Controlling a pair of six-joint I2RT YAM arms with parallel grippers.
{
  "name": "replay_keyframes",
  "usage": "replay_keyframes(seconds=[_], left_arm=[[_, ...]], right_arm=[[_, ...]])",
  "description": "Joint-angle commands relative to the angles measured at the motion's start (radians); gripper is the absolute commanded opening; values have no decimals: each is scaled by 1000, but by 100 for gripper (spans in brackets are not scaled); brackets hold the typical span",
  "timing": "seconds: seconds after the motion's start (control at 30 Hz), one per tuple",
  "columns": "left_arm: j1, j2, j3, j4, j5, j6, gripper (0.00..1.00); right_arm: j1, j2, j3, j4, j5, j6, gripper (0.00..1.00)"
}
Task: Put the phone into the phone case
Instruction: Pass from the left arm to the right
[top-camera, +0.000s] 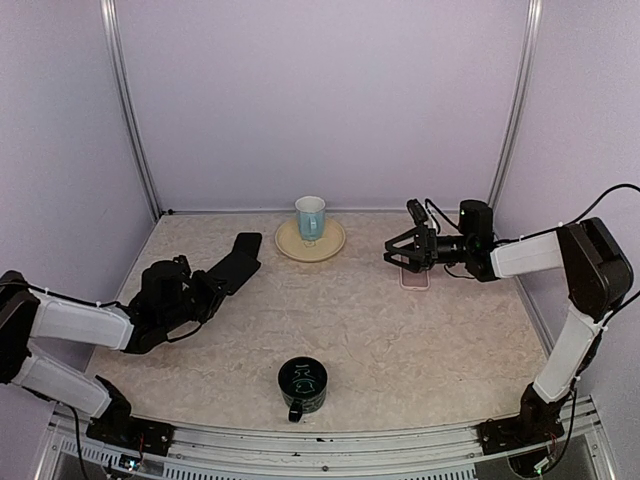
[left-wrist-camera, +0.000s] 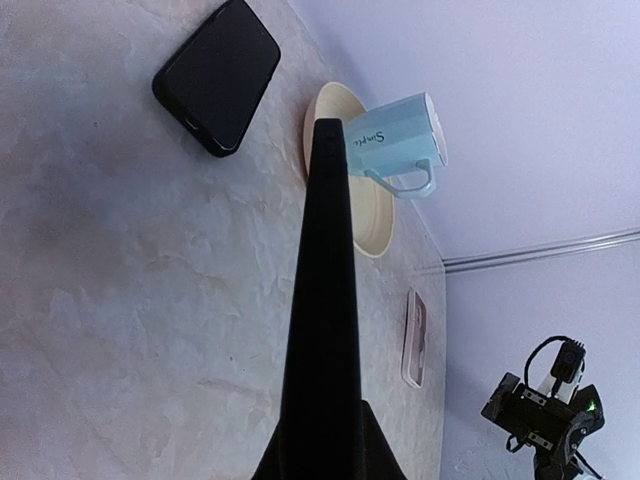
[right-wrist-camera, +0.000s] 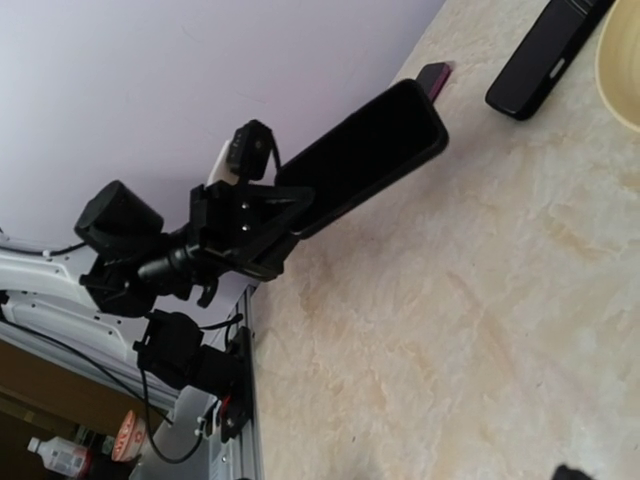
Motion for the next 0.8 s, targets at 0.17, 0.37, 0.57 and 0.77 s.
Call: replay_keyframes(seconds=[0.17,0.37,0.57,0.77], left_arm=[[-54,4,62,34,-53,-51,0],[-94,78,102,150,-11,-45,0],[-167,139,165,270,-67,-18,0],[-244,223,229,437,-112,-7,0]], right_arm=[[-11,-20,-20,8,25,7,100],[4,-23,-35,22,58,16,100],[67,-9,-59,106,154,123,100],[158,70,-66,384,201,401,100]])
